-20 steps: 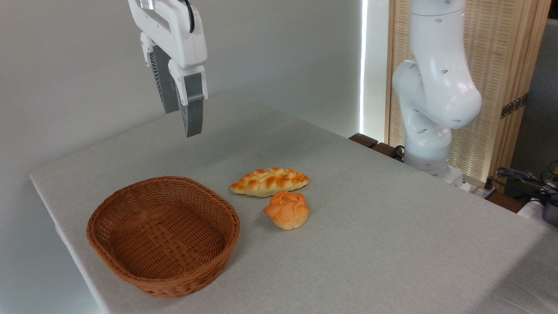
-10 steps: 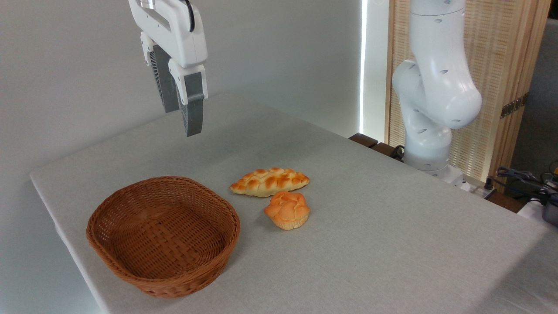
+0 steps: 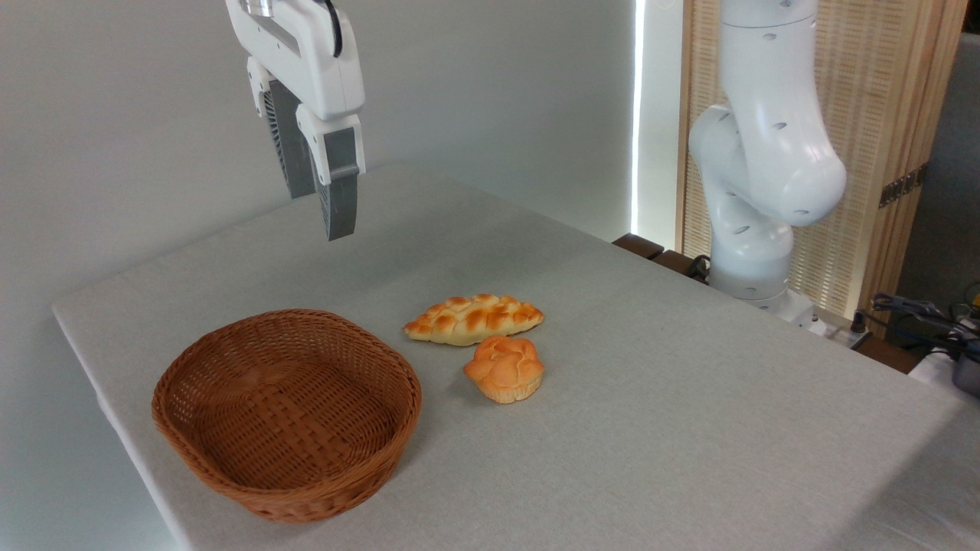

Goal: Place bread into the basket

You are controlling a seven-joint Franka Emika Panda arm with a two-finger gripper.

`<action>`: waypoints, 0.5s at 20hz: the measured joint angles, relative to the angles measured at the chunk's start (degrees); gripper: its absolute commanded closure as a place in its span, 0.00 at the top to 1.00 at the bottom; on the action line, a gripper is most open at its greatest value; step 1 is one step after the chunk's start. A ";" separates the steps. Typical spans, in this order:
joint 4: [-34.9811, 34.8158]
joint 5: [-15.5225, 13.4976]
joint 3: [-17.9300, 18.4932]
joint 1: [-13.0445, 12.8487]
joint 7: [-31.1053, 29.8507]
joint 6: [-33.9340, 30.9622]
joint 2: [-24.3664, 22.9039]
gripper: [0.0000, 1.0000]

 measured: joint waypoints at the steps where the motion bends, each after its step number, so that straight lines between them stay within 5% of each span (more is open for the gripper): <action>1: -0.01 0.00 0.00 0.00 0.00 -0.01 0.00 1.00; 10: -0.16 0.00 0.01 0.00 -1.20 -0.05 0.01 1.00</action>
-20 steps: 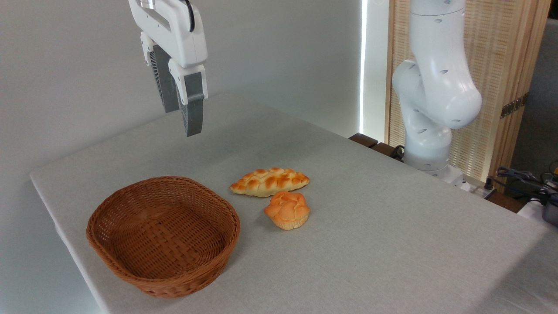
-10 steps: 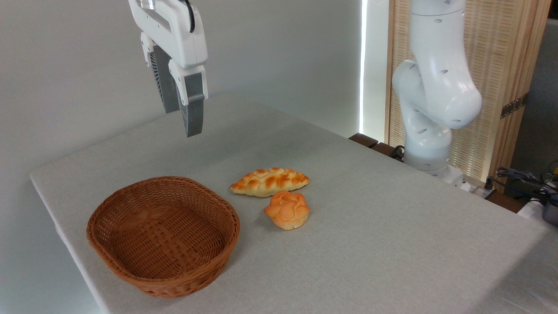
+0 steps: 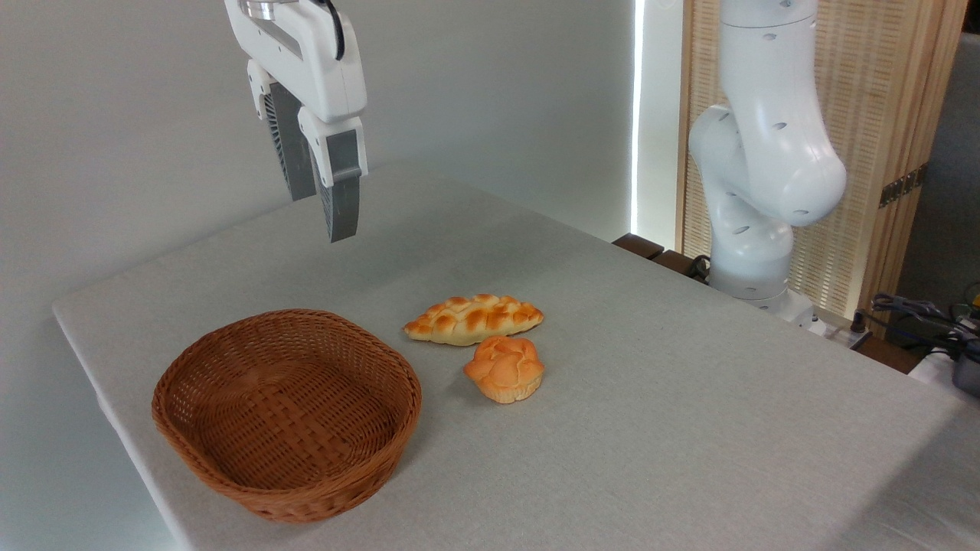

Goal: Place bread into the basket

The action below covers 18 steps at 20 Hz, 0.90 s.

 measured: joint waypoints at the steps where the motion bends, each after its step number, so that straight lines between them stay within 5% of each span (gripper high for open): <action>1: 0.03 0.00 -0.06 -0.02 -0.96 0.00 -0.02 1.00; 6: 0.10 0.13 -0.20 -0.08 -10.82 0.00 -0.02 1.00; 18: 0.07 0.25 -3.50 -0.86 -12.28 0.04 0.66 1.00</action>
